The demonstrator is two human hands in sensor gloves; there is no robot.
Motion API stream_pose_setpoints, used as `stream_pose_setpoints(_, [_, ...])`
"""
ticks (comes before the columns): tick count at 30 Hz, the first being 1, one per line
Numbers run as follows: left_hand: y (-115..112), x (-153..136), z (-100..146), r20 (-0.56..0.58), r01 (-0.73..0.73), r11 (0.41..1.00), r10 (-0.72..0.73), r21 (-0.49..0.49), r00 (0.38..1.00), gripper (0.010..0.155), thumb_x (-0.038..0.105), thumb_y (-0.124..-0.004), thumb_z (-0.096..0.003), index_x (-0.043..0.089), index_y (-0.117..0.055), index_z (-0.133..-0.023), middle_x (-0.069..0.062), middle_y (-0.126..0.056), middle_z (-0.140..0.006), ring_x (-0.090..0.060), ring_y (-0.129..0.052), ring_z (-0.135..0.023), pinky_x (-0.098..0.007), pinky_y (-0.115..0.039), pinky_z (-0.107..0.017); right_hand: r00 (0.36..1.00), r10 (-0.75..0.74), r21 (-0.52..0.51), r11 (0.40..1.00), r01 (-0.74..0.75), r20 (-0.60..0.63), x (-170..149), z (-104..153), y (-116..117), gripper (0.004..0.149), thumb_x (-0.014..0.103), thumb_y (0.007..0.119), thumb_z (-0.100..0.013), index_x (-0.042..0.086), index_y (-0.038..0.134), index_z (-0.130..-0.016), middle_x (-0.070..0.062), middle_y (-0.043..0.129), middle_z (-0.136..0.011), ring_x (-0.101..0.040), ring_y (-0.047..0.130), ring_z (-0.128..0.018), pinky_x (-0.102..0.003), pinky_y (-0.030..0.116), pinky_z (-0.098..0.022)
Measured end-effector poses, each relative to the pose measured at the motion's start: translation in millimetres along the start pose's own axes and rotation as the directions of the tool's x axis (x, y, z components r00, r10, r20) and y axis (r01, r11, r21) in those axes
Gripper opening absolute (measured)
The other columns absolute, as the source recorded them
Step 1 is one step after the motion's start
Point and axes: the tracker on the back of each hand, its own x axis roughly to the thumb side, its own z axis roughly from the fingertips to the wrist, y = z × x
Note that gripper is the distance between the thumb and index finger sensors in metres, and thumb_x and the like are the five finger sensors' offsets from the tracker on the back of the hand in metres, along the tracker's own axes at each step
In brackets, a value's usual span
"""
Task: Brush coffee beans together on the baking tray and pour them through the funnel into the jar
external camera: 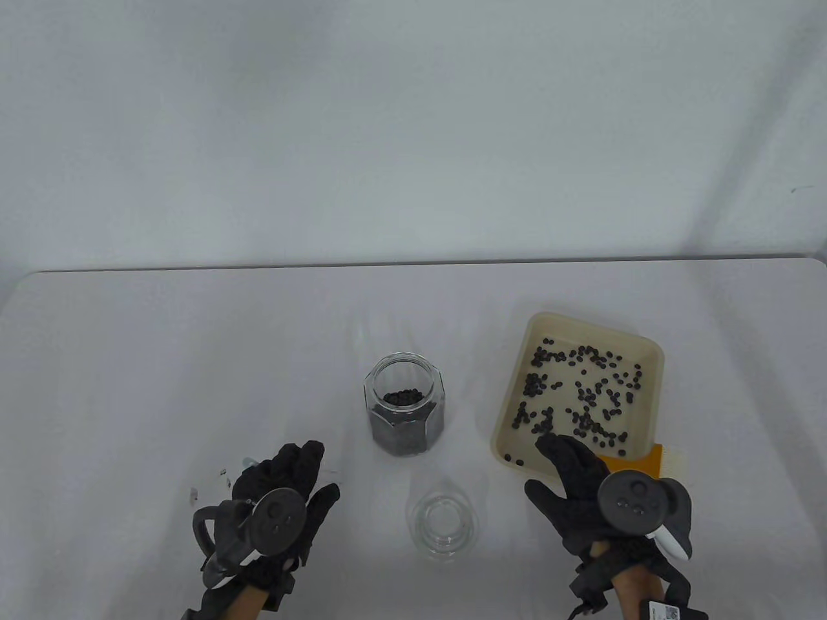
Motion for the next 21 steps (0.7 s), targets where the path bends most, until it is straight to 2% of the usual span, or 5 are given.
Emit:
stream_pose_setpoints(7, [27, -6, 5, -0.087, 0.122, 0.977, -0.108, 0.177, 0.99, 0.065, 0.065, -0.068, -0.0448, 0.034, -0.072, -0.101, -0.007, -0.074, -0.105, -0.025, -0.092, -0.079, -0.056, -0.072, -0.063, 1.0, 0.025, 0.038, 0.999, -0.026, 0.004, 3, -2, 6, 0.074, 0.061, 0.066, -0.049, 0.02, 0.044, -0.107, -0.026, 0.051, -0.108, -0.051, 0.064, -0.093, -0.072, 0.059, -0.058])
stream_pose_setpoints(9, [33, -9, 7, -0.129, 0.183, 0.966, -0.16, 0.185, 0.979, 0.062, 0.063, -0.071, -0.0453, 0.034, -0.074, -0.1, -0.007, -0.075, -0.105, -0.024, -0.092, -0.076, -0.055, -0.073, -0.061, 1.0, 0.023, 0.037, 0.999, -0.023, 0.003, 3, -2, 6, 0.073, 0.06, 0.066, -0.049, 0.02, 0.044, -0.107, -0.026, 0.051, -0.108, -0.052, 0.064, -0.093, -0.072, 0.059, -0.058])
stream_pose_setpoints(12, [35, -17, 5, -0.233, 0.25, 0.968, -0.244, -0.004, 0.941, 0.064, 0.059, -0.075, -0.0461, 0.043, -0.061, -0.107, -0.007, -0.06, -0.114, -0.026, -0.082, -0.087, -0.056, -0.068, -0.066, 1.0, 0.026, 0.04, 0.999, -0.026, -0.001, 2, -1, 6, 0.073, 0.06, 0.066, -0.05, 0.021, 0.044, -0.107, -0.026, 0.051, -0.108, -0.052, 0.064, -0.092, -0.072, 0.059, -0.058])
stream_pose_setpoints(16, [17, -23, -3, -0.216, 0.226, 0.904, -0.317, -0.362, 0.924, 0.078, 0.053, -0.081, -0.0449, 0.052, -0.038, -0.11, -0.009, -0.033, -0.121, -0.034, -0.068, -0.102, -0.061, -0.061, -0.071, 0.999, 0.033, 0.057, 0.998, -0.032, -0.007, 2, -1, 8, 0.073, 0.06, 0.066, -0.05, 0.021, 0.045, -0.107, -0.026, 0.051, -0.108, -0.052, 0.064, -0.092, -0.072, 0.059, -0.058])
stream_pose_setpoints(21, [-8, -19, -14, -0.149, 0.331, 0.818, -0.443, -0.471, 0.884, 0.085, 0.057, -0.083, -0.0413, 0.052, -0.032, -0.109, -0.011, -0.011, -0.119, -0.038, -0.064, -0.106, -0.062, -0.063, -0.072, 0.999, 0.052, 0.069, 0.996, -0.051, -0.015, 2, -1, 10, 0.071, 0.06, 0.066, -0.049, 0.021, 0.048, -0.106, -0.026, 0.05, -0.108, -0.052, 0.063, -0.093, -0.072, 0.06, -0.058])
